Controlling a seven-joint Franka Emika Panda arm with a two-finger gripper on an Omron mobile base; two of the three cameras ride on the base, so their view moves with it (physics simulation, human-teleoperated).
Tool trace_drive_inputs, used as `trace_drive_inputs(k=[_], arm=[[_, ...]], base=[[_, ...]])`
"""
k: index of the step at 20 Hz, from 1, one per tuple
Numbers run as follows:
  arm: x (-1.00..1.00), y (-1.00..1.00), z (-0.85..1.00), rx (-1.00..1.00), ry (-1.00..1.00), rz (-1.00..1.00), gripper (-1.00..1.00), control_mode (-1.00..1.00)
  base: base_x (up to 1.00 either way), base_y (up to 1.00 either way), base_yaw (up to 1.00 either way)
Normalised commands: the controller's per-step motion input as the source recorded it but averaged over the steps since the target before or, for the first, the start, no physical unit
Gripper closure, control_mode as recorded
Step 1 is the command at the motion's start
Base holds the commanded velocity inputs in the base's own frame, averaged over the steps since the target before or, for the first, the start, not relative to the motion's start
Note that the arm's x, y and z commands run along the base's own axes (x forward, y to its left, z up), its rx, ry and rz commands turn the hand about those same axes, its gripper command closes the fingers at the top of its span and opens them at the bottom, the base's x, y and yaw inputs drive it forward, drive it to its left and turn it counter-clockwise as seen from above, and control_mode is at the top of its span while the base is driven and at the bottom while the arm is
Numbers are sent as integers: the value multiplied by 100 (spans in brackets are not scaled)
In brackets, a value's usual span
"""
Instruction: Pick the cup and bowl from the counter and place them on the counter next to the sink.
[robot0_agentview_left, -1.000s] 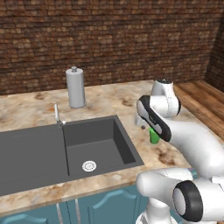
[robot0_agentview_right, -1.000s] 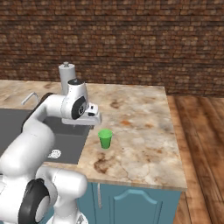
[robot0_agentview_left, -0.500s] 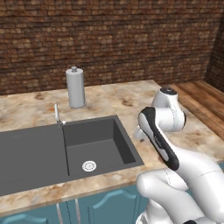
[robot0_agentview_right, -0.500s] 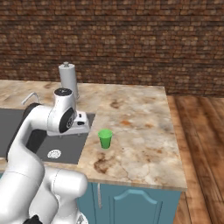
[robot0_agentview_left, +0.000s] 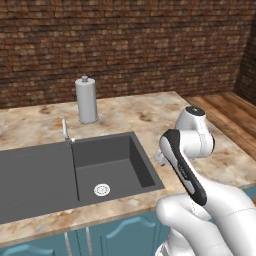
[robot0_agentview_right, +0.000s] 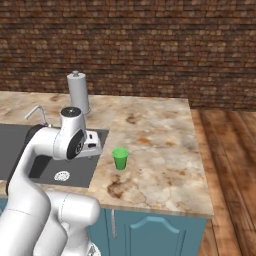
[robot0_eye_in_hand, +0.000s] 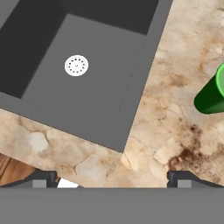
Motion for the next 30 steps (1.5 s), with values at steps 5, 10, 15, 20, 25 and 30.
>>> trace_drive_inputs(k=[5, 10, 15, 20, 25, 30], arm=[[0, 0, 0, 0, 0, 0, -100, -100], [0, 0, 0, 0, 0, 0, -100, 100], [0, 0, 0, 0, 0, 0, -100, 100], [0, 0, 0, 0, 0, 0, -100, 100], [0, 0, 0, 0, 0, 0, -100, 100], [0, 0, 0, 0, 0, 0, -100, 100]], base=[[0, 0, 0], [-12, 3, 0], [-100, 56, 16], [-73, 42, 11], [3, 9, 34], [0, 21, 98]])
